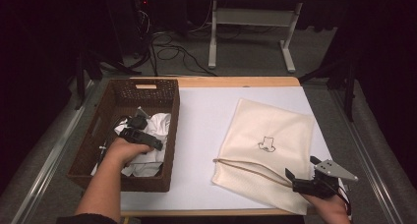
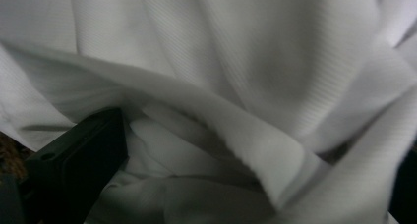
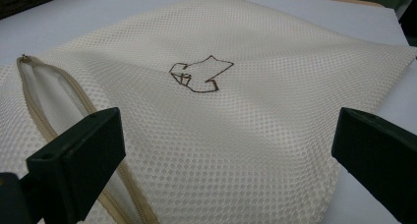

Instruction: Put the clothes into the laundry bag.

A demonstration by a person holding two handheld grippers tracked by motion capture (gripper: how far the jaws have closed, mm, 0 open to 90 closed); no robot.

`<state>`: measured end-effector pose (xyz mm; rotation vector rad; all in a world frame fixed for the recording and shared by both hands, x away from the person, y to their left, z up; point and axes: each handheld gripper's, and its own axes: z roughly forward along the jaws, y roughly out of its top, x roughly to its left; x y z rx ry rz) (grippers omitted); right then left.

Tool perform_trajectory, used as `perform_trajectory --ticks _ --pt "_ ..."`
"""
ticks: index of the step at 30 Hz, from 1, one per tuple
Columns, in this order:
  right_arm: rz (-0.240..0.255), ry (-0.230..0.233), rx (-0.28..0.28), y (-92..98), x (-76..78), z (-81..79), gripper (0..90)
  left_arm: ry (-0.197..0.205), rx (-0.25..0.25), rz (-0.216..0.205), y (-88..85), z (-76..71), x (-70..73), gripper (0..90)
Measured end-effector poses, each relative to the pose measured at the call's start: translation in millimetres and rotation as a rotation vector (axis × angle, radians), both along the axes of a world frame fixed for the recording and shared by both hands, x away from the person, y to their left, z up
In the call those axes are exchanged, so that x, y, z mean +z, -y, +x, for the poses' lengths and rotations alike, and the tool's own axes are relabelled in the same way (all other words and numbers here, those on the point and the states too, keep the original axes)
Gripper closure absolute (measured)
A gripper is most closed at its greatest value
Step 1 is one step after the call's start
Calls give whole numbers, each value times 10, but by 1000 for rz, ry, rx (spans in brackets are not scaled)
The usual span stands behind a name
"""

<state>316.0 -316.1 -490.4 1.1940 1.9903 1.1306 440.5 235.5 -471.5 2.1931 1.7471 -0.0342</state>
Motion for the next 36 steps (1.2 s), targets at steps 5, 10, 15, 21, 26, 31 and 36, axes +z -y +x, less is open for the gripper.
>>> perform_trajectory --ticks 5,10,15,21,26,31,36 --pt "0 -4 4 -11 -5 3 3 -38 1 13 21 7 -175 2" --pt "-3 -5 8 -33 -12 6 3 -31 -16 101 120 6 -202 3" --pt "0 -3 6 -35 -7 -2 3 -42 -32 214 138 14 -215 6" --pt "2 -9 4 -30 -13 2 3 -31 -19 204 113 -24 -230 24" --pt "-1 -9 4 -38 -18 3 3 9 -15 210 95 -61 -187 191" --pt "2 -13 1 -45 -21 2 3 55 -24 231 85 -78 -138 385" --pt "1 -11 4 -58 -22 9 3 84 -36 239 72 -88 -95 600"
